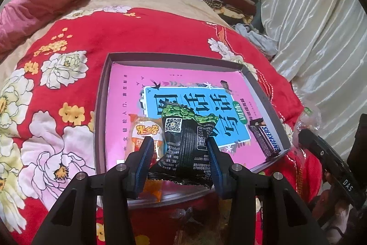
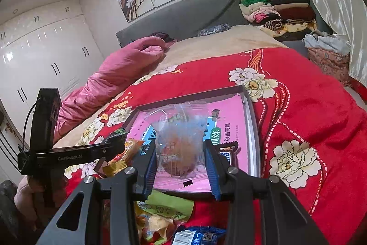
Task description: Organize snacks
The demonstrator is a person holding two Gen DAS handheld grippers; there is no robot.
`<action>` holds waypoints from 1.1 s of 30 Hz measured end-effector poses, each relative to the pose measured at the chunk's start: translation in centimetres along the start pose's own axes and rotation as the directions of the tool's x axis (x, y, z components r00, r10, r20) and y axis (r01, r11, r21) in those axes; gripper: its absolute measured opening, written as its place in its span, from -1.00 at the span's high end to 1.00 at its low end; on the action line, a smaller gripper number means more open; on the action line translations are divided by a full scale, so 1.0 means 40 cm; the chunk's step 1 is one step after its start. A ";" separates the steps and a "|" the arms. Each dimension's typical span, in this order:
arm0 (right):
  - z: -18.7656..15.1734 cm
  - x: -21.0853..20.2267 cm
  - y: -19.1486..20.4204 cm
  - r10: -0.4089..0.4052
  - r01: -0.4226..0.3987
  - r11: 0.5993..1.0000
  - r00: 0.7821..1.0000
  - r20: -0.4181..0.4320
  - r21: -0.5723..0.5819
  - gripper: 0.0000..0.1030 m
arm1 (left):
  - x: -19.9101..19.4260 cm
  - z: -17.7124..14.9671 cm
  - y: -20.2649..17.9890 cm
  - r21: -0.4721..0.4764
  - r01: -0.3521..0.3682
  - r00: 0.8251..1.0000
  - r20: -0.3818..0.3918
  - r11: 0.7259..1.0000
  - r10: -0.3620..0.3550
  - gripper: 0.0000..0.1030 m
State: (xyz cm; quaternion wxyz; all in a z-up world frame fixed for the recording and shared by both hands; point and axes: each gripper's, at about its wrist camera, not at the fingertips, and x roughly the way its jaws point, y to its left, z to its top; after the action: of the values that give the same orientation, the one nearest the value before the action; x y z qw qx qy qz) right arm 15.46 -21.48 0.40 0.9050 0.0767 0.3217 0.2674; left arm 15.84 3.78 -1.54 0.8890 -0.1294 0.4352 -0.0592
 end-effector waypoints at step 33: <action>-0.015 0.107 0.013 -0.067 0.058 0.995 0.990 -0.123 -0.077 0.24 | 0.065 -0.015 -0.025 0.042 0.075 0.996 -0.046 0.996 -0.073 0.07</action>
State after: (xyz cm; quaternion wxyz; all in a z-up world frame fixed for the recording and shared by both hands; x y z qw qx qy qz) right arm 17.63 -18.79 -2.24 0.8932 0.0163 0.3700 0.2550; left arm 16.97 2.15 -3.60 0.8788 -0.1247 0.4485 -0.1044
